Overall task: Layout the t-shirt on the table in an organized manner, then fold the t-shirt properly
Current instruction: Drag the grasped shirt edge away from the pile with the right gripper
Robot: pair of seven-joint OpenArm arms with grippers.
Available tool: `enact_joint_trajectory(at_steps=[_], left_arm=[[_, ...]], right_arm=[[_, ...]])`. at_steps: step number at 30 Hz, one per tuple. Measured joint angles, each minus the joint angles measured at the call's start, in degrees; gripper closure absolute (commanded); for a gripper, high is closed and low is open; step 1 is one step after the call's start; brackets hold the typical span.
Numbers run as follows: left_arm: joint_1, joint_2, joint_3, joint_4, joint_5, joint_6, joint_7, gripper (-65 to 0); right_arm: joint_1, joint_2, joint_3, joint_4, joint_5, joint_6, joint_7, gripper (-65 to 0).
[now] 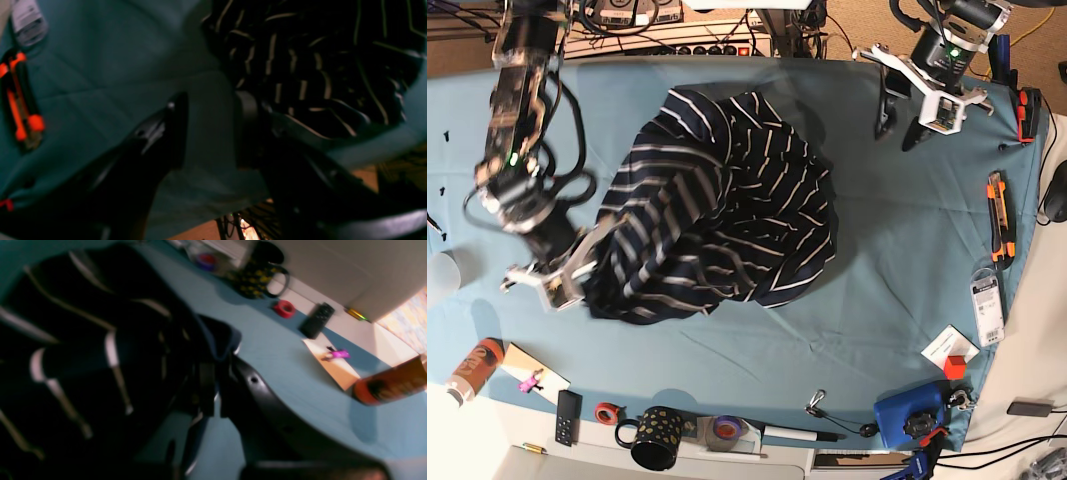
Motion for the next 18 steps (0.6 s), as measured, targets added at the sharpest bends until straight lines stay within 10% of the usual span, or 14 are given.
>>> enact_joint_trajectory(at_steps=[12, 18], left_arm=[[0.02, 0.00, 0.00, 0.00, -0.07, -0.33, 0.00, -23.3], [0.02, 0.00, 0.00, 0.00, 0.02, -5.64, -0.02, -31.9]], right_arm=[[19.50, 0.28, 13.40, -32.15, 1.86, -1.68, -3.23, 0.0], [20.70, 1.33, 13.77, -32.13, 6.51, 4.87, -11.02, -25.7]])
